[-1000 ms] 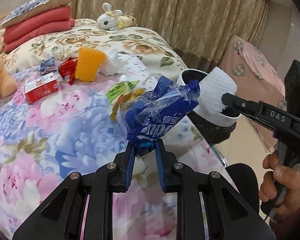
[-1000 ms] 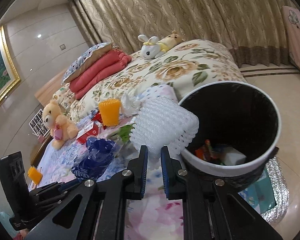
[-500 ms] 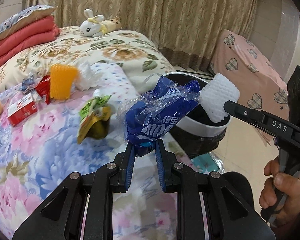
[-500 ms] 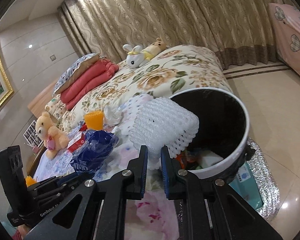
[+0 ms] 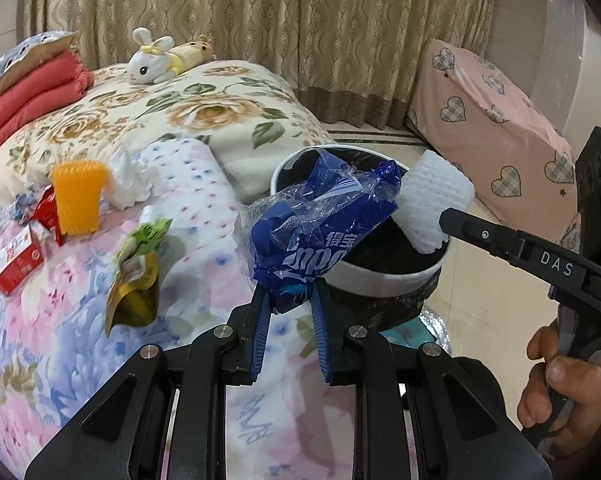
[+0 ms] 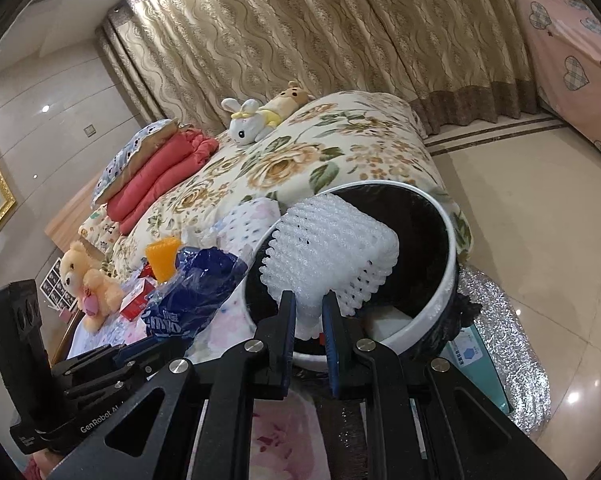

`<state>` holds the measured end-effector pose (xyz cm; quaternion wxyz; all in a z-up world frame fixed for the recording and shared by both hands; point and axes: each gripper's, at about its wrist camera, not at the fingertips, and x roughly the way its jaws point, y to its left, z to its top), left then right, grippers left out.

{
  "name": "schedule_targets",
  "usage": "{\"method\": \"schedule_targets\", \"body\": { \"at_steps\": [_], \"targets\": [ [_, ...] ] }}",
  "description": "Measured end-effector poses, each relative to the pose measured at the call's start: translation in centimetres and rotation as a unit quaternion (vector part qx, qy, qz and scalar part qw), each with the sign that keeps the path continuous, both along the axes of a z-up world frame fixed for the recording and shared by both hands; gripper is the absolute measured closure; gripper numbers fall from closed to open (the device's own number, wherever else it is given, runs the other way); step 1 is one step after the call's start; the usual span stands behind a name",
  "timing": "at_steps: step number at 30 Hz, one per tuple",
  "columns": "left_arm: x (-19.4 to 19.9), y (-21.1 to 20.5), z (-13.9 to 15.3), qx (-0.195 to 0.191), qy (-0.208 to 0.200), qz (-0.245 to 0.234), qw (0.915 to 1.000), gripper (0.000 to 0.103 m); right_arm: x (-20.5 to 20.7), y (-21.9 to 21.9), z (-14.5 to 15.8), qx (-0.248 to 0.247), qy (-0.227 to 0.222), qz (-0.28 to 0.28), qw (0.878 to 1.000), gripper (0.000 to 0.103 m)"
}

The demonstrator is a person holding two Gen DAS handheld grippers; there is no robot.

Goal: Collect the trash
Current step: 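Carry the blue bag and white brush over the trash bin, then open both tools to drop the blue bag and white brush into the bin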

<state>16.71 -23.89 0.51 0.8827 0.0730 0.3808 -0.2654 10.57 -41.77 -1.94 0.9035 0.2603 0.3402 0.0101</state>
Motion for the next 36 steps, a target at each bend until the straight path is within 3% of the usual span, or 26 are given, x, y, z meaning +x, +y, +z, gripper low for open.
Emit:
{"method": "schedule_targets", "body": {
  "at_steps": [28, 31, 32, 33, 36],
  "targets": [
    [4.3, -5.1, -0.7, 0.030, 0.014, -0.020, 0.9993, 0.079, 3.1, -3.5, -1.8, 0.011, 0.034, -0.009, 0.999, 0.084],
    [4.5, -5.2, -0.8, 0.024, 0.022, -0.020, 0.9993, 0.063, 3.3, -3.8, -2.0, 0.017, 0.039, -0.012, 0.999, 0.069],
    [4.4, -5.1, -0.9, 0.023, 0.021, -0.017, 0.9994, 0.055, 3.4, -3.8, -2.1, 0.021, 0.039, -0.013, 0.999, 0.055],
    [4.4, -4.9, -0.9, 0.020, 0.020, -0.014, 0.9995, 0.052, 3.4, -3.9, -2.0, 0.024, 0.038, -0.015, 0.999, 0.049],
    [4.0, -4.3, -1.0, 0.012, 0.024, -0.010, 0.9996, 0.051, 3.2, -3.9, -1.9, 0.021, 0.036, -0.019, 0.999, 0.049]
  ]
}}
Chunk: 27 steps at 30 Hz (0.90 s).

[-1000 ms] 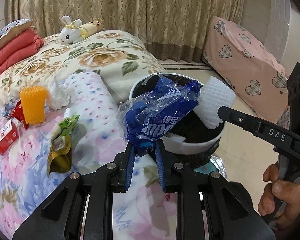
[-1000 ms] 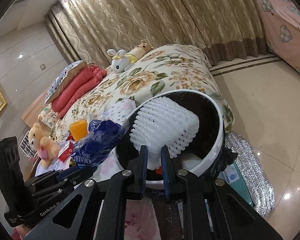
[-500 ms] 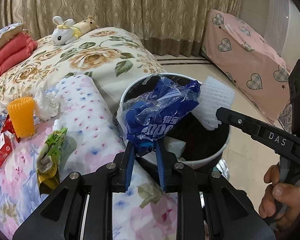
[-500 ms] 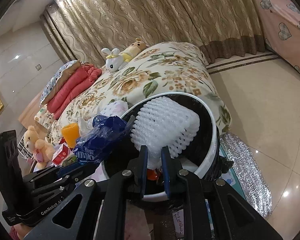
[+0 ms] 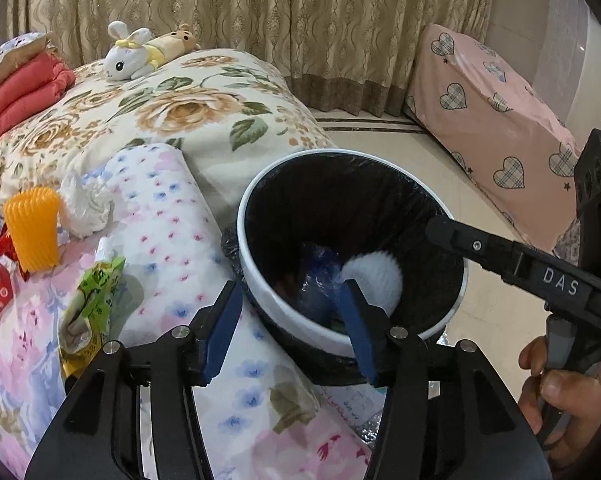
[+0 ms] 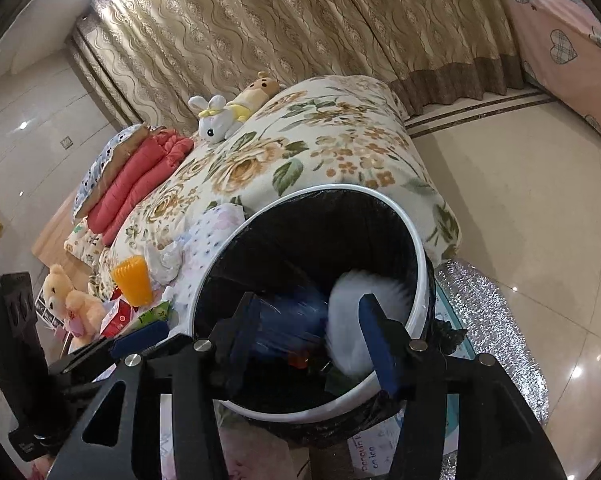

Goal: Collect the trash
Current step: 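Open both tools to drop the blue bag and white brush into the bin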

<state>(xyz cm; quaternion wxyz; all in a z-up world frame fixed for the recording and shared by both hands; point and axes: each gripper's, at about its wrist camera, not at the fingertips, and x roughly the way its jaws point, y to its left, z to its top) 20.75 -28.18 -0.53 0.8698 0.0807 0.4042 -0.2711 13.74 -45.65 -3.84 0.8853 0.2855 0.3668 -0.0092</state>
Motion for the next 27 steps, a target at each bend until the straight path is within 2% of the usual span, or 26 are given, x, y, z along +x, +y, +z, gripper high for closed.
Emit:
{"method": "schedule_targets", "body": {
  "at_steps": [4, 15, 27],
  "targets": [
    [-0.4, 1.2, -0.1, -0.011, 0.005, 0.010, 0.9999, 0.050, -0.2, 0.3, 0.1, 0.000, -0.002, -0.001, 1.000, 0.048],
    [-3.0, 7.3, -0.3, -0.034, -0.001, 0.054, 0.9980, 0.042, -0.6, 3.4, 1.4, -0.009, -0.019, 0.012, 1.000, 0.029],
    [-4.2, 15.2, -0.3, -0.052, -0.007, 0.129, 0.9903, 0.039, -0.1, 9.5, 1.5, -0.004, -0.017, 0.064, 0.998, 0.024]
  ]
}}
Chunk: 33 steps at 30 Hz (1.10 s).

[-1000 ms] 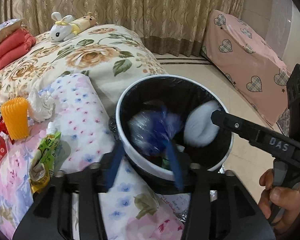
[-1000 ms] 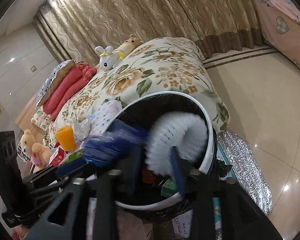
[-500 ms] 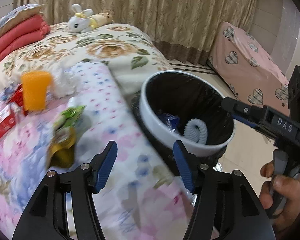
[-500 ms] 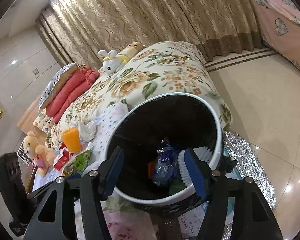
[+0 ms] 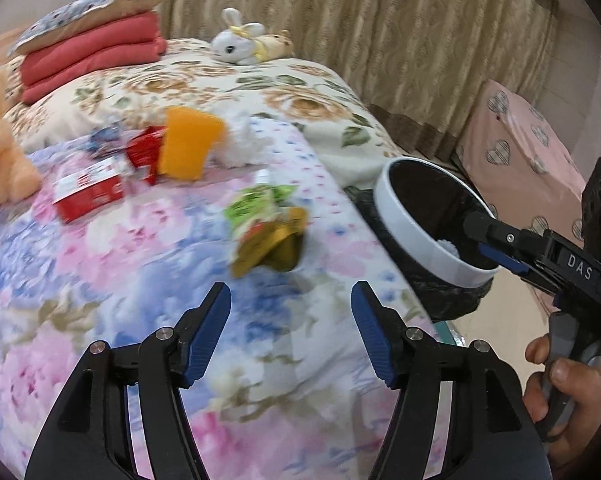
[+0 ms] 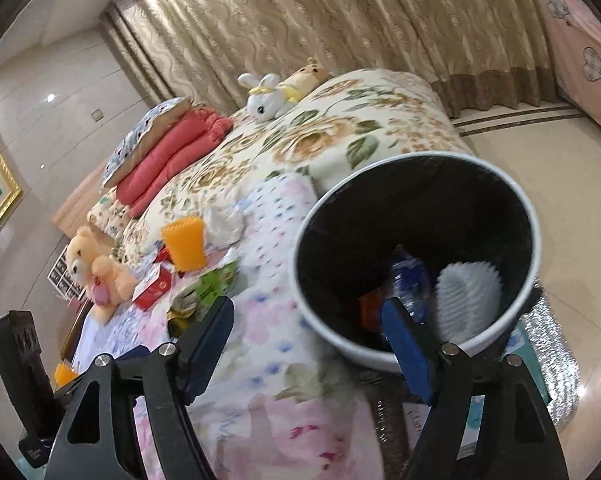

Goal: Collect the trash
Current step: 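Move both tools back toward the milk carton and green pouch on the bed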

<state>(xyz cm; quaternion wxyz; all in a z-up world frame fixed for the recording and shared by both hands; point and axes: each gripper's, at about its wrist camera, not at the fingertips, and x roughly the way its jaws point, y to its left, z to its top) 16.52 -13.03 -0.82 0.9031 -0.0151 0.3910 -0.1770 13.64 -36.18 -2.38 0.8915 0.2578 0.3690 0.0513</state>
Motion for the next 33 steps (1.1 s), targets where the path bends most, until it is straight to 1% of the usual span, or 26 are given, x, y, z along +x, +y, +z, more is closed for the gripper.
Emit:
{"method": "schedule_targets", "body": {
  "at_steps": [5, 14, 23, 26, 33],
  "targets": [
    [-0.2, 2.8, -0.6, -0.001, 0.007, 0.027, 0.9996, 0.038, 0.3, 2.5, 0.1, 0.002, -0.001, 0.025, 1.000, 0.021],
    [0.2, 7.3, -1.9, 0.001, 0.020, 0.069, 0.9974, 0.038, 1.4, 7.0, -0.1, 0.006, 0.004, 0.067, 0.998, 0.020],
    [1.2, 10.2, -2.7, 0.004, 0.028, 0.093, 0.9953, 0.035, 2.8, 9.6, -1.0, 0.016, 0.022, 0.085, 0.996, 0.017],
    [1.8, 11.0, -3.0, 0.004, 0.032, 0.097, 0.9948, 0.032, 3.3, 10.4, -1.4, 0.018, 0.030, 0.089, 0.995, 0.017],
    [4.2, 12.9, -3.5, 0.017, 0.036, 0.105, 0.9937, 0.028, 4.5, 11.6, -1.8, 0.027, 0.037, 0.094, 0.994, 0.017]
  ]
}}
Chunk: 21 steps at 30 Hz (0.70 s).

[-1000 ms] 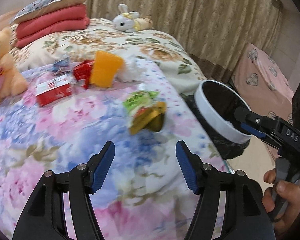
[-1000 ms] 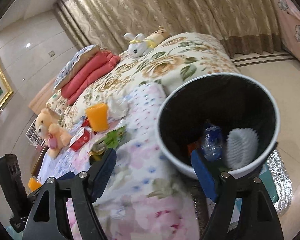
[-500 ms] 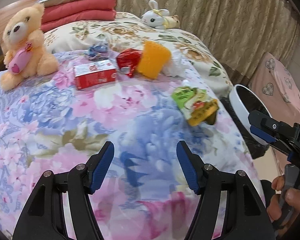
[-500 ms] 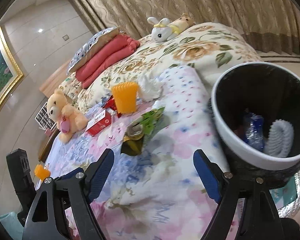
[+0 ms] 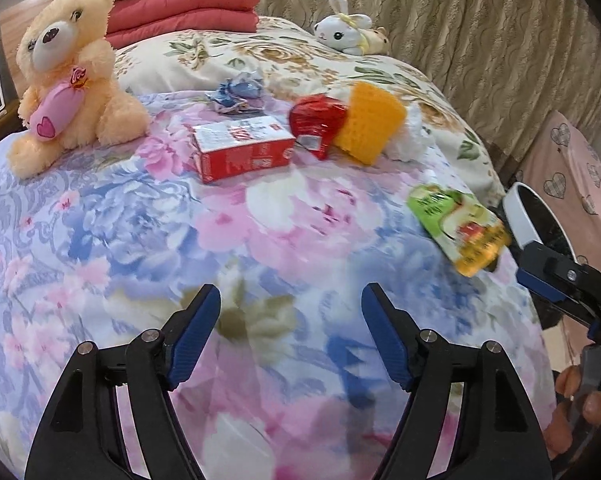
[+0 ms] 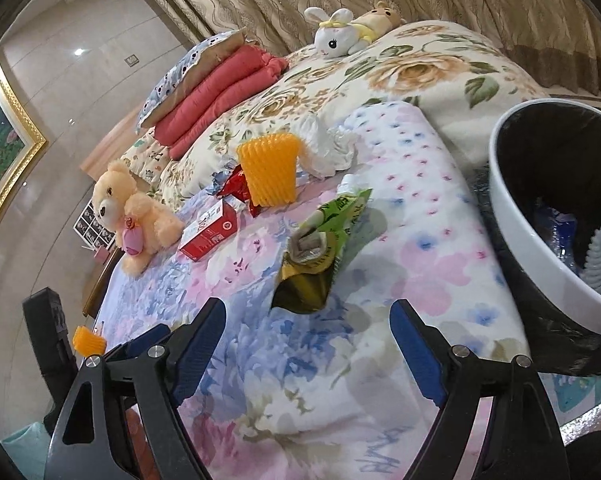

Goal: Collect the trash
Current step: 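Move both tools back toward the milk carton and green pouch on the bed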

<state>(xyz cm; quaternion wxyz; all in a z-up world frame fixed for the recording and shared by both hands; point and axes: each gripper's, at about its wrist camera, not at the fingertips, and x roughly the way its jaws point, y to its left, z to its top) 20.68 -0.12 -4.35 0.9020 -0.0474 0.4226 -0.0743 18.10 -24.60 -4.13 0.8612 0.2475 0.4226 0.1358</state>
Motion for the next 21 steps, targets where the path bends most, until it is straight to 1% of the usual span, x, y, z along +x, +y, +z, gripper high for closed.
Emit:
{"method": "schedule_targets", "body": {
  "at_steps": [9, 13, 18, 21],
  "targets": [
    [4.7, 3.0, -0.5, 0.018, 0.010, -0.004, 0.9998, 0.023, 1.8, 0.9, -0.3, 0.007, 0.008, 0.000, 1.000, 0.017],
    [6.6, 4.1, -0.7, 0.031, 0.001, -0.013, 0.9994, 0.021, 2.6, 1.1, -0.8, 0.009, 0.016, -0.001, 1.000, 0.017],
    [9.6, 4.8, -1.1, 0.045, 0.002, -0.042, 0.9981, 0.020, 3.7, 1.2, -1.2, 0.014, 0.026, -0.005, 1.000, 0.017],
    [11.3, 5.0, -1.3, 0.058, 0.004, -0.058, 0.9966, 0.018, 4.4, 1.2, -1.3, 0.021, 0.029, -0.006, 0.999, 0.017]
  ]
}}
